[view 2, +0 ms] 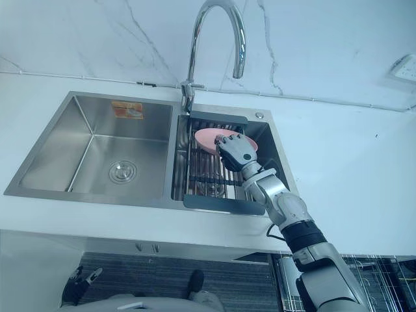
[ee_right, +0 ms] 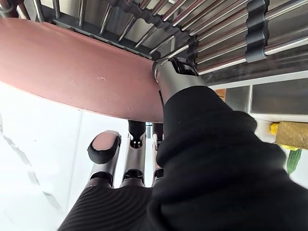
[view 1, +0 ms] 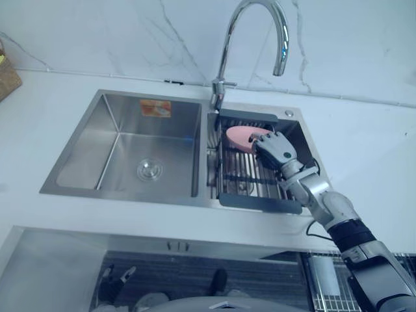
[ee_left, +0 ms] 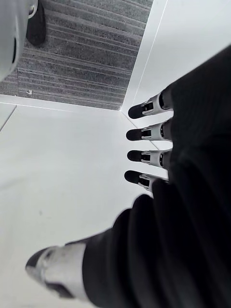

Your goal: Walk over to the sink, pick up the cup, carry it to the dishwasher, place the cup inside the dishwasher, then close the dishwasher door

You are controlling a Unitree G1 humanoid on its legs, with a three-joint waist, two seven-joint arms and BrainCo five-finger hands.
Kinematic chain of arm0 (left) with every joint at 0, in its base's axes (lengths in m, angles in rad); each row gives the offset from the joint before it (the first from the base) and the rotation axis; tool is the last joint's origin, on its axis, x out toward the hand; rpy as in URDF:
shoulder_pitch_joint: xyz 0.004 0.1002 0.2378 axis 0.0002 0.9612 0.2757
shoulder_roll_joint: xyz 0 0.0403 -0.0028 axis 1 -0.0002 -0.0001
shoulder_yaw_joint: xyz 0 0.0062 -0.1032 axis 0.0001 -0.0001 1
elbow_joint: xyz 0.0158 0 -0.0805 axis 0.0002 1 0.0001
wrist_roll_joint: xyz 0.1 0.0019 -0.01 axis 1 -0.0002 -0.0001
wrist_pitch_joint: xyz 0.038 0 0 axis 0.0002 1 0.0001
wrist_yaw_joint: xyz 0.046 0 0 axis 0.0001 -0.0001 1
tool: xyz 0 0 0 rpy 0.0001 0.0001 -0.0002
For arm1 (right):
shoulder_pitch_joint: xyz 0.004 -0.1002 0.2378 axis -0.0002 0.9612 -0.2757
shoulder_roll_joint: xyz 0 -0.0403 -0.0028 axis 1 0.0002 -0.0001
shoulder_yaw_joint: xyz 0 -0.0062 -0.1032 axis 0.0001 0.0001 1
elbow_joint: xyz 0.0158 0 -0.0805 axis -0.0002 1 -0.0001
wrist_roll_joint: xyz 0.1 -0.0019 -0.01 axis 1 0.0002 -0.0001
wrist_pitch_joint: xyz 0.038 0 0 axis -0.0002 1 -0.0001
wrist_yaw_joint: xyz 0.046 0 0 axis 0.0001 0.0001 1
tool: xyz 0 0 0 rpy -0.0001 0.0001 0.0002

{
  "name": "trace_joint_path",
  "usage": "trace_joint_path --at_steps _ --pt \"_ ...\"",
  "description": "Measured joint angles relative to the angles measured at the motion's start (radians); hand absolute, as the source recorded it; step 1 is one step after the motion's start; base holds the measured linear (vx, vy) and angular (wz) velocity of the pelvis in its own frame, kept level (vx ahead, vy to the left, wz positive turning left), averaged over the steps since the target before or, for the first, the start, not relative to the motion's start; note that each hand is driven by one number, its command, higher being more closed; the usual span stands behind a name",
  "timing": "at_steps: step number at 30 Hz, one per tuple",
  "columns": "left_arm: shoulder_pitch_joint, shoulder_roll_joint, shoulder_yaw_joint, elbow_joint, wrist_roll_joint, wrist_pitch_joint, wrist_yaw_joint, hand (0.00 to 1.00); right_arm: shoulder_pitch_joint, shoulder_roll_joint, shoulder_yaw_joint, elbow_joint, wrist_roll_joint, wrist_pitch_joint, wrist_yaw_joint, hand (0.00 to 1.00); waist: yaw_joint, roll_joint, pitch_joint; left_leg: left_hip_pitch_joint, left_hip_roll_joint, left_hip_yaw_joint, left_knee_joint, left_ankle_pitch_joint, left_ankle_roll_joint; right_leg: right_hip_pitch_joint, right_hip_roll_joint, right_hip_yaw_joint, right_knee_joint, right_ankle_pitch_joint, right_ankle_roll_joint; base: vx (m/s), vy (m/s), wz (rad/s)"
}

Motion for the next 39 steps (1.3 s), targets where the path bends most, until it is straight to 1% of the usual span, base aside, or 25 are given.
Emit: trace_joint_path --at_steps 6,16,18,22,25,29,35,39 --pt "0.001 0.0 0.001 0.0 0.0 -0.006 0.001 0.0 0.0 0.0 -0.02 -0.082 0.014 -0.025 0.001 1.0 -0.003 0.0 0.0 0.001 0.0 0.0 0.001 0.0 0.0 0.001 0.0 0.0 0.0 0.0 0.0 0.0 0.0 0.0" --pt "0.005 -0.002 0.001 0.001 0.0 -0.008 0.003 0.0 0.0 -0.001 -0.088 -0.188 0.096 -0.028 0.003 1.0 -0.009 0.0 0.0 0.004 0.0 0.003 0.001 0.0 0.0 0.002 0.0 0.002 0.0 0.0 0.0 0.0 0.0 0.0" --pt "0.005 -0.002 0.001 0.001 0.0 -0.013 0.003 0.0 0.0 -0.001 -0.102 -0.194 0.115 -0.04 0.008 1.0 -0.012 0.0 0.0 0.005 0.0 0.004 0.001 0.0 0.0 0.003 -0.001 0.003 0.0 0.0 0.0 0.0 0.0 0.0" --pt "0.004 -0.002 0.001 0.001 0.0 -0.016 0.003 0.0 0.003 -0.001 -0.105 -0.204 0.127 -0.049 0.056 1.0 -0.02 0.0 0.0 0.009 0.001 0.006 0.001 -0.001 -0.001 0.005 -0.001 0.006 0.0 0.0 0.0 0.0 0.0 0.0" --pt "0.004 -0.002 0.0 0.001 -0.001 -0.016 0.003 0.0 0.015 -0.001 -0.105 -0.209 0.127 -0.069 0.09 1.0 -0.021 0.0 0.0 0.018 0.004 0.007 0.0 -0.002 -0.003 0.014 -0.001 0.006 -0.001 0.0 0.0 0.0 0.0 0.0" --pt "0.0 -0.002 0.0 0.004 -0.001 -0.016 0.003 0.0 0.023 -0.001 -0.104 -0.226 0.127 -0.092 0.115 1.0 -0.021 0.0 0.0 0.016 0.005 0.008 0.0 -0.003 -0.004 0.015 -0.001 0.007 -0.001 0.0 0.0 0.0 0.0 0.0" --pt "0.0 -0.002 0.0 0.012 0.0 -0.016 0.003 0.0 0.023 -0.001 -0.104 -0.226 0.125 -0.092 0.114 1.0 -0.019 0.0 0.0 0.015 0.007 0.008 0.0 -0.004 -0.005 0.015 0.0 0.007 -0.001 0.0 0.0 0.0 0.0 0.0" --pt "-0.001 -0.002 0.0 0.025 0.006 -0.02 0.001 0.0 0.03 -0.001 -0.112 -0.228 0.125 -0.084 0.11 1.0 -0.024 -0.001 -0.001 0.018 0.006 0.008 0.001 -0.003 -0.005 0.015 0.0 0.008 0.0 0.0 0.0 0.0 0.0 0.0"
